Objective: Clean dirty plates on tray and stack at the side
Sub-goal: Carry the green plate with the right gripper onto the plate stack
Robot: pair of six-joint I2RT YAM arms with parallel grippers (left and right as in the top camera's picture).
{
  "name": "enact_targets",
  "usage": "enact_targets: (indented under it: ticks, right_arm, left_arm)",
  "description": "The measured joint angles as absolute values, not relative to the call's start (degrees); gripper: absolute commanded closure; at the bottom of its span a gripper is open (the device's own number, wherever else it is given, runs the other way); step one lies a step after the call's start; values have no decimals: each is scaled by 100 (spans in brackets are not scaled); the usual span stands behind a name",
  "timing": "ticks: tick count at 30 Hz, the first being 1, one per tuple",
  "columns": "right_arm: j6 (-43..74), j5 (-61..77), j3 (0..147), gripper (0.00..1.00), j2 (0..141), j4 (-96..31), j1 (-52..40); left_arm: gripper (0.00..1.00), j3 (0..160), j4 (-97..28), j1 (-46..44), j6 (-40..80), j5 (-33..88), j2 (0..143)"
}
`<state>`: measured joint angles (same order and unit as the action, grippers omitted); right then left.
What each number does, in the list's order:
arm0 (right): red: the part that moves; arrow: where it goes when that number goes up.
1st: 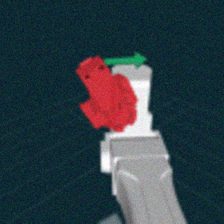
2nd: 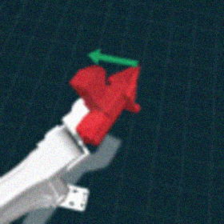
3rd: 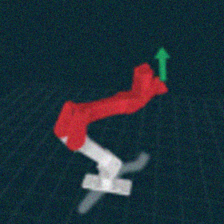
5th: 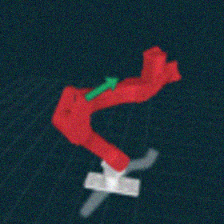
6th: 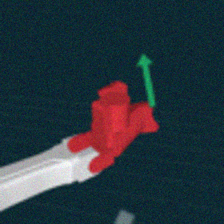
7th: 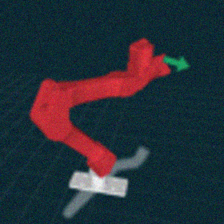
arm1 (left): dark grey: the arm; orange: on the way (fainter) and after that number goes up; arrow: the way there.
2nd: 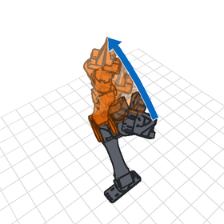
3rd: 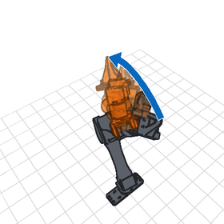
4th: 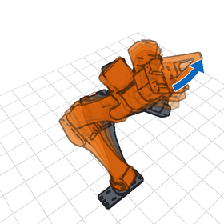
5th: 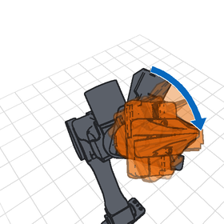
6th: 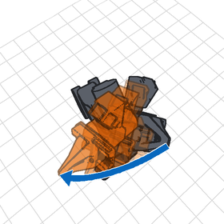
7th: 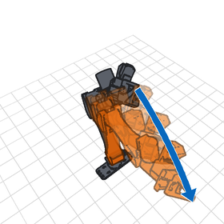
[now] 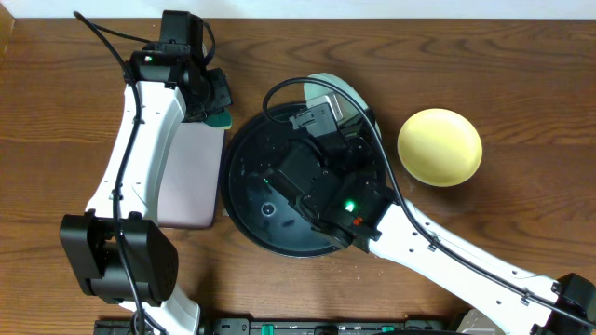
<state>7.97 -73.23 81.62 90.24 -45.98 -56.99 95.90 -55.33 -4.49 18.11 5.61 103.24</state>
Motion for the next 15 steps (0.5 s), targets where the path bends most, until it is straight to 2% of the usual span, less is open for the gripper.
enact_targets:
  ticks: [7, 15]
  right_arm:
    - [899, -5533, 8158, 99, 9024, -4713, -5159]
    - [1070, -1907, 8152, 99, 9026, -4740, -3310]
  left_arm:
    - [92, 9590, -5535, -449, 1813, 561, 10324]
    - [92, 9588, -5535, -449, 1813, 561, 10324]
